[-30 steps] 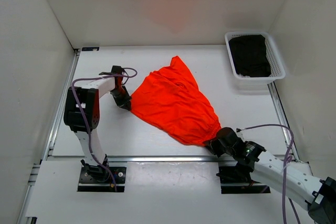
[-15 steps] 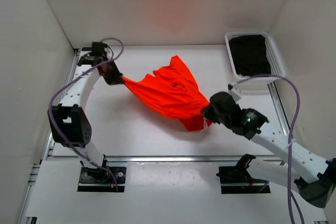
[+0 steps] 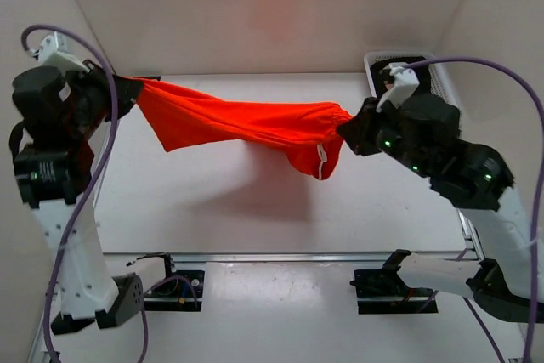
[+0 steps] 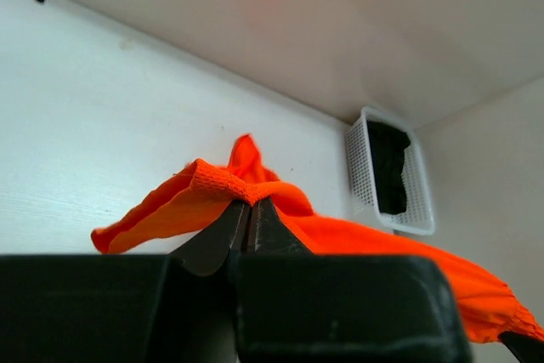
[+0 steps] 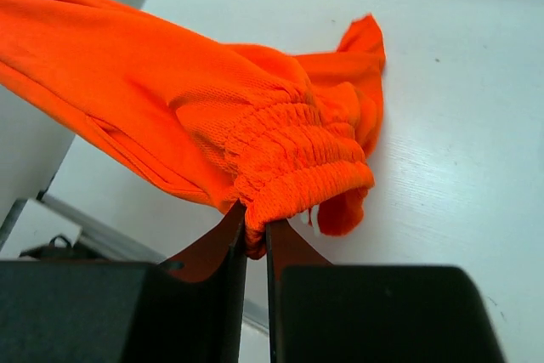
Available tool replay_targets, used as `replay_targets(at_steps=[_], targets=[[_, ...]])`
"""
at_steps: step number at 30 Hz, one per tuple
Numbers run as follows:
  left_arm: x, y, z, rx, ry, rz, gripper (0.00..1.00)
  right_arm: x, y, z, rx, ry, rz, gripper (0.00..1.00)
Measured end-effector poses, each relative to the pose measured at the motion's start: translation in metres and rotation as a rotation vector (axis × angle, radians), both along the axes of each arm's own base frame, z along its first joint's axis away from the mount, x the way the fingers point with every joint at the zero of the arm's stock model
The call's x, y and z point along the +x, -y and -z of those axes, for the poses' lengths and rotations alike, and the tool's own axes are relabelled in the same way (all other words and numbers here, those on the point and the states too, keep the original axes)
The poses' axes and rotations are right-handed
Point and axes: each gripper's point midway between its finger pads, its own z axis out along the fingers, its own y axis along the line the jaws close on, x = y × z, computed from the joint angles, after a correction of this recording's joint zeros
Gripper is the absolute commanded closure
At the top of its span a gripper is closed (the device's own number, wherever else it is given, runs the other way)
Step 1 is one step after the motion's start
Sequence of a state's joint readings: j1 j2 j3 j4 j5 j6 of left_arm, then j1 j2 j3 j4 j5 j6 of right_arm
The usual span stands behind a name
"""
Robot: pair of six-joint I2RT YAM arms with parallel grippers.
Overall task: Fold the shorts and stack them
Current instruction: Flatten the shorts out
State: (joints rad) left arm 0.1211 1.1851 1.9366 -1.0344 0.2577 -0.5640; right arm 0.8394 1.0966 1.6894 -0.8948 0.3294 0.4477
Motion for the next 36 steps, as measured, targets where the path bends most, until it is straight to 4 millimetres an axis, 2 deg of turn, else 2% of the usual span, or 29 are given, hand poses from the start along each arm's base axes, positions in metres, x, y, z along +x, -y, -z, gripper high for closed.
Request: replay_targets(at_steps=[6, 10, 13, 16, 17, 19, 20, 22, 24, 26, 27, 29, 31, 32, 34, 36], targets=[[-0.082, -0.006, -0.047, 0.015, 0.170, -0.104, 0.90, -0.053, 0.021, -0.043, 0.064, 0.081, -0.174, 1.00], [-0.132, -0.013, -0.103, 0.021, 0.356, -0.177, 0.90, -0.079, 0.034, -0.077, 0.134, 0.151, -0.236, 1.00], [-0.165, -0.016, -0.139, 0.018, 0.491, -0.202, 0.90, -0.090, 0.045, -0.097, 0.180, 0.201, -0.241, 1.00], [-0.176, -0.016, -0.153, 0.023, 0.549, -0.200, 0.90, -0.088, 0.052, -0.099, 0.184, 0.214, -0.208, 1.00], [-0.173, -0.015, -0.151, 0.027, 0.544, -0.193, 0.90, -0.084, 0.053, -0.096, 0.172, 0.212, -0.186, 1.00], [-0.148, -0.013, -0.141, 0.038, 0.495, -0.172, 0.90, -0.068, 0.050, -0.080, 0.120, 0.183, -0.135, 1.00], [-0.128, -0.013, -0.132, 0.045, 0.454, -0.164, 0.90, -0.058, 0.047, -0.070, 0.084, 0.165, -0.110, 1.00], [-0.074, -0.014, -0.106, 0.056, 0.339, -0.153, 0.90, -0.035, 0.037, -0.044, -0.012, 0.120, -0.064, 1.00], [-0.009, -0.017, -0.062, 0.070, 0.189, -0.142, 0.90, -0.007, 0.022, -0.012, -0.119, 0.066, -0.025, 1.00], [0.059, -0.020, -0.001, 0.085, 0.011, -0.133, 0.90, 0.019, 0.010, 0.021, -0.210, 0.007, -0.002, 1.00], [0.087, -0.021, 0.032, 0.091, -0.074, -0.127, 0.90, 0.038, 0.003, 0.042, -0.246, -0.036, 0.005, 1.00], [0.134, -0.023, 0.114, 0.104, -0.277, -0.110, 0.90, 0.078, 0.005, 0.088, -0.269, -0.138, 0.042, 1.00], [0.163, -0.023, 0.187, 0.108, -0.454, -0.086, 0.90, 0.115, 0.019, 0.137, -0.262, -0.262, 0.080, 1.00], [0.174, -0.021, 0.215, 0.106, -0.521, -0.072, 0.90, 0.132, 0.028, 0.157, -0.252, -0.324, 0.099, 1.00], [0.191, -0.017, 0.266, 0.097, -0.632, -0.045, 0.90, 0.169, 0.035, 0.192, -0.221, -0.408, 0.115, 1.00], [0.210, -0.016, 0.300, 0.091, -0.698, -0.029, 0.90, 0.211, 0.035, 0.224, -0.197, -0.474, 0.113, 1.00]])
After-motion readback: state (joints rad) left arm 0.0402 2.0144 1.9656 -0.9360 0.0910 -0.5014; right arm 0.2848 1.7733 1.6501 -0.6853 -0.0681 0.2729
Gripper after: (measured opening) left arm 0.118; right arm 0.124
